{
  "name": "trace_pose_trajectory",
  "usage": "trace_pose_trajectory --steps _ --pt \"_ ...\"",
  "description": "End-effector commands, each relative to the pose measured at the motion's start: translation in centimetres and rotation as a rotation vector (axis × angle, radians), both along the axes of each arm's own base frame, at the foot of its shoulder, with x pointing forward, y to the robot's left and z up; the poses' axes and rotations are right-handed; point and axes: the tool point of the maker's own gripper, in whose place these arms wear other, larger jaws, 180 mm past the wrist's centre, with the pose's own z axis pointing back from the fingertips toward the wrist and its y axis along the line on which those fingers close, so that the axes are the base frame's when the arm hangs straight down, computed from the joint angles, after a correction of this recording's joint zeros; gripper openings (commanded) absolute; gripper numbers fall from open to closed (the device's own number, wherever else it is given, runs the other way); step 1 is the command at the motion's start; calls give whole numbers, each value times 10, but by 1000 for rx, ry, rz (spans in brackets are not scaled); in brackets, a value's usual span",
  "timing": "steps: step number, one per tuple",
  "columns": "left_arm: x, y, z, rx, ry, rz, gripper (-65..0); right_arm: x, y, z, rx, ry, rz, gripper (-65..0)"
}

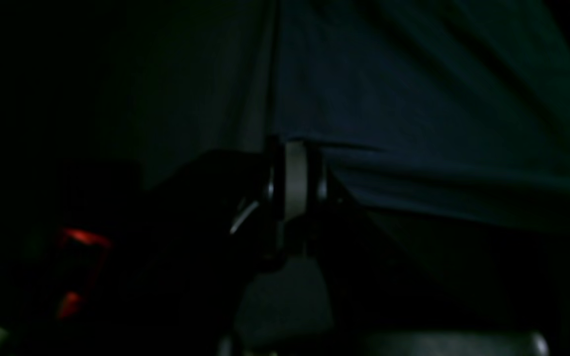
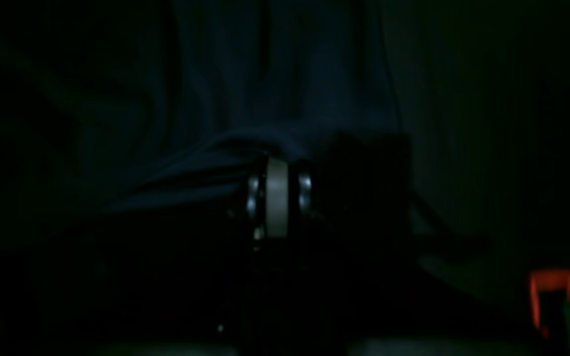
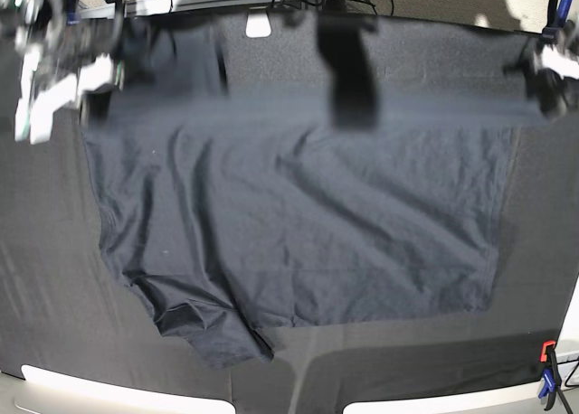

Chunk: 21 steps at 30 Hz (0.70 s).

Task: Layout the t-shirt on the table in an organized manner, then fold the t-shirt properly
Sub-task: 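Lift the collar edge with both grippers and fold it toward the hem, then lower the folded edge onto the shirt and open both grippers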

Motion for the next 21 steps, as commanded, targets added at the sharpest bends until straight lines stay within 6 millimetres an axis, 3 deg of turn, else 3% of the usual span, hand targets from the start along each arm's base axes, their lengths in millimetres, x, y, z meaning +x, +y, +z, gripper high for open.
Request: trace_pose_trajectory --steps 1,4,7,12,21 --pt "10 9 17 38 -61 14 -650 11 -5 13 -25 -56 6 -650" --pt "24 11 26 54 -106 21 -650 30 -7 22 -36 -107 25 -650" --pt "35 3 26 33 -126 5 -650 44 -8 18 -17 -112 43 -650" --pt "59 -12 9 49 -128 -37 -650 74 -5 11 24 -124 77 -650" --pt "90 -13 -37 27 -58 0 -650 108 12 -30 37 -33 135 -650"
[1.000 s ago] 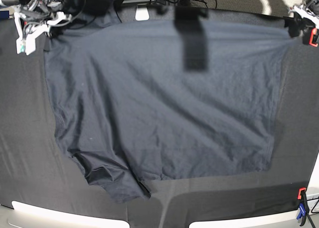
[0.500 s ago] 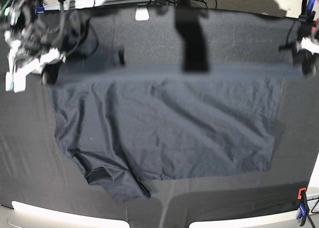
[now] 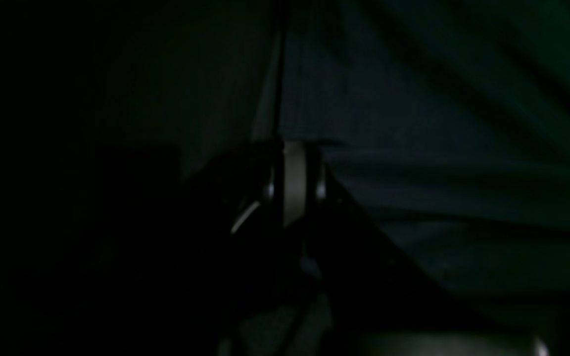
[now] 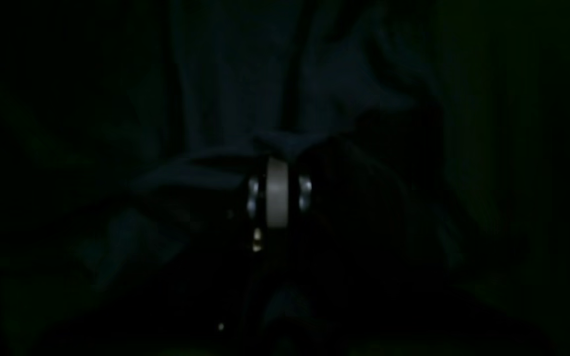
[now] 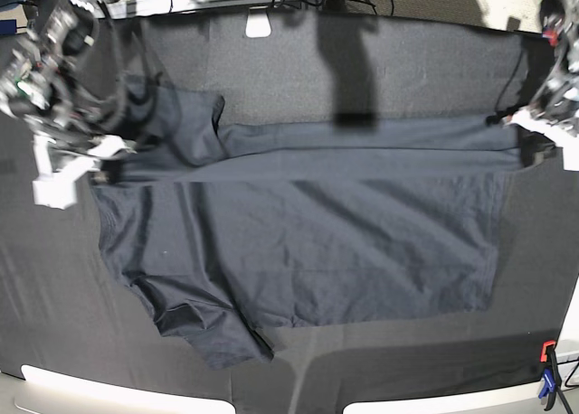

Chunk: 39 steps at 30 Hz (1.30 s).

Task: Layout the t-shirt on the table in an organized manner, then fold the t-shirt properly
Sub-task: 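Lower the folded edge onto the shirt and open both grippers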

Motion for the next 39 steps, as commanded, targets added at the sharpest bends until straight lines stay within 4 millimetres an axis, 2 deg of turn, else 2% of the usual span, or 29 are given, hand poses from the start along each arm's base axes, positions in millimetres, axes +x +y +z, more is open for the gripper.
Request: trace_pose_trajectory --steps 1,5,9,10,13,14,16,20,24,27,29,34,39 --pt "12 8 14 4 -67 12 -650 13 -3 12 -23 -49 8 -650" --pt "20 16 -4 -39 -45 53 -650 24 1 3 -41 -29 24 -650" --pt "22 18 -17 -67 -18 68 -650 24 0 -6 -70 4 29 -650" --pt "22 18 -17 -67 -18 68 -629 24 -2 -7 -83 7 26 -612" --pt "23 17 -15 -62 -25 49 -403 23 -7 -7 -107 14 23 -468" --pt "23 16 -12 -58 -31 30 -362 23 -8 -7 -111 13 24 -443" --pt "24 19 -8 -44 -38 8 -347 23 -15 -4 -129 14 23 -435" --pt "24 29 4 11 -16 -23 -347 22 -36 9 -185 11 14 -436" --pt "25 23 26 41 -35 -63 -347 18 -47 48 -216 -99 -6 -436" --pt "23 13 45 69 -80 -93 -347 3 -43 77 -189 -184 4 -436" --pt "21 8 56 90 -102 -107 -347 -13 -43 82 -185 -171 9 -436" --pt "11 -4 71 120 -127 -129 -347 -62 -32 59 -115 -51 41 -436" --pt "0 -23 70 89 -137 -133 -347 -107 -21 17 -73 75 -2 -436"
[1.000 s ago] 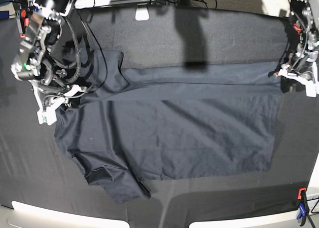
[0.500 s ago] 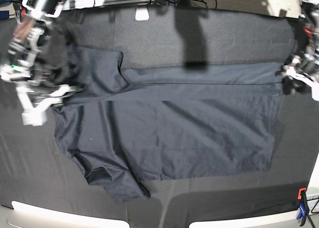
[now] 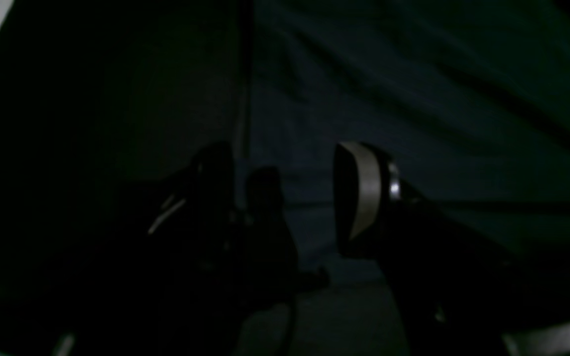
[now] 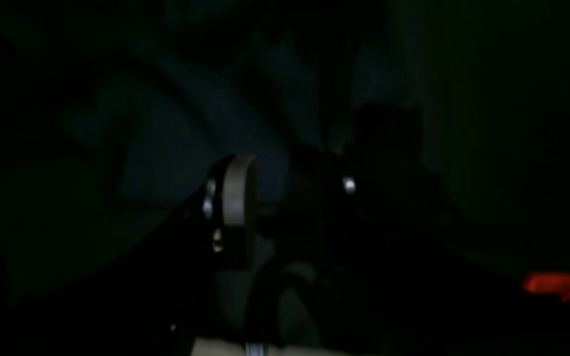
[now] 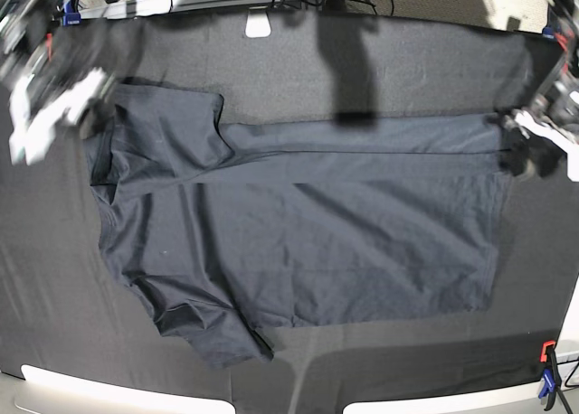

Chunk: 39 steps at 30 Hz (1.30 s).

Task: Layout the t-shirt on the table in an organized manner, then fold the t-shirt properly
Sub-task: 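Lower the folded edge onto the shirt and open both grippers, then grasp the shirt side with the right gripper and fold it inward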

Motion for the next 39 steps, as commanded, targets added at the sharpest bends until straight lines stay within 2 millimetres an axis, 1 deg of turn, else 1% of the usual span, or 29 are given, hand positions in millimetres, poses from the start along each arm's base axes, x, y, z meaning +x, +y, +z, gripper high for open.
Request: trace_pose_trajectory --steps 1,3,7,13,16,20,25,26,27,29,30,32,33,36,39 --pt "5 -1 15 -1 -56 -3 -347 3 -1 5 -15 -41 5 -436" --pt "3 -6 12 -19 -57 0 -347 -1 -5 -3 -33 -41 -25 -436" --pt "1 -9 9 -33 -51 5 -347 -4 -17 -19 -64 -17 -63 -436" --pt "1 -9 9 -31 -52 2 -347 -8 -18 -46 6 24 -107 -436" --pt "1 -9 9 -31 -52 1 -347 -6 -20 -59 34 51 -136 -436" --pt "1 -9 9 -31 -52 2 -347 6 -19 -64 66 50 -165 -436" --pt "1 -9 9 -31 -53 2 -347 11 -14 -64 85 67 -157 -439" --pt "1 -9 9 -31 -52 2 -347 11 -14 -64 85 67 -157 -453" --pt "1 -9 9 -31 -53 2 -347 10 -14 -64 85 69 -158 -484" --pt "1 -9 9 -31 -53 2 -347 10 -14 -64 84 69 -157 -581" --pt "1 -9 10 -32 -53 2 -347 10 -14 -63 84 67 -156 -637" --pt "1 -9 9 -31 -52 2 -347 13 -13 -57 77 47 -138 -650" --pt "1 -9 9 -31 -52 2 -347 16 -11 -50 76 24 -123 -650" --pt "2 -9 11 -32 -60 3 -347 24 -4 -18 62 -66 -77 -650" --pt "3 -9 13 -33 -74 5 -347 39 3 18 38 -179 -39 -650"
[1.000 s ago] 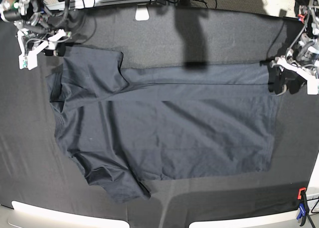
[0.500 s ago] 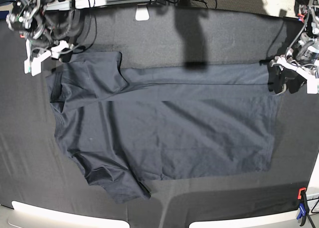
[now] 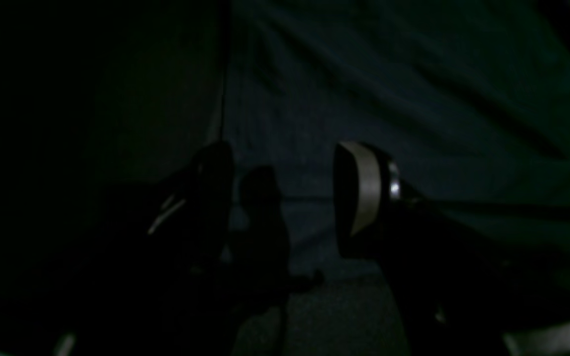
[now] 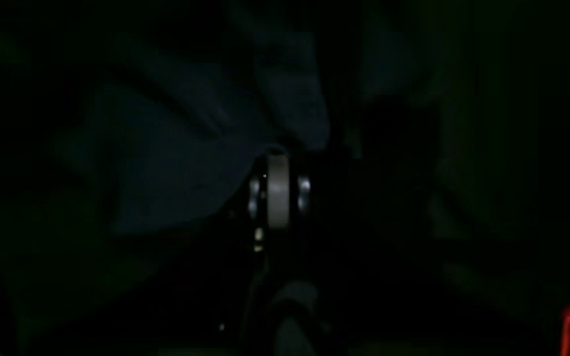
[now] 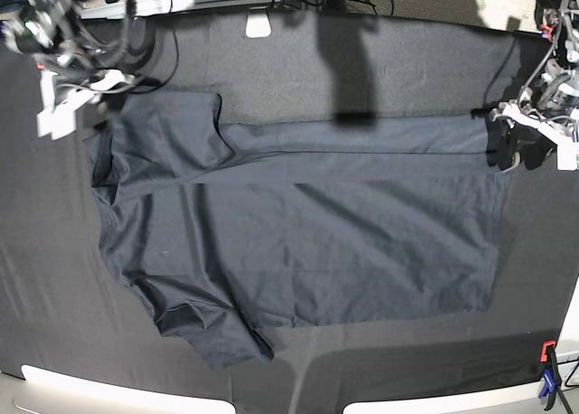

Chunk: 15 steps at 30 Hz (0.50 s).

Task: Layout the t-shirt on the table in an organized manner, then fold the t-shirt properly
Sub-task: 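Grasp the shirt side with the right gripper and fold it inward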

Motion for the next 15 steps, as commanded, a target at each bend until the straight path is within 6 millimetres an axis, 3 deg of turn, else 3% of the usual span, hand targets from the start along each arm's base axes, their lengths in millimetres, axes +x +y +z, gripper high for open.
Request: trace_pose_trajectory --steps 1,6,11,15 --pt "6 1 16 8 -59 -7 -347 13 1 22 -9 -93 18 -650" --pt "6 1 16 8 -58 -7 -347 45 9 52 16 -247 32 -650" --pt "6 1 16 8 -57 -7 -347 90 29 82 3 -365 85 -650" --pt "4 1 14 9 -48 -8 -347 129 48 84 -54 -383 128 -650"
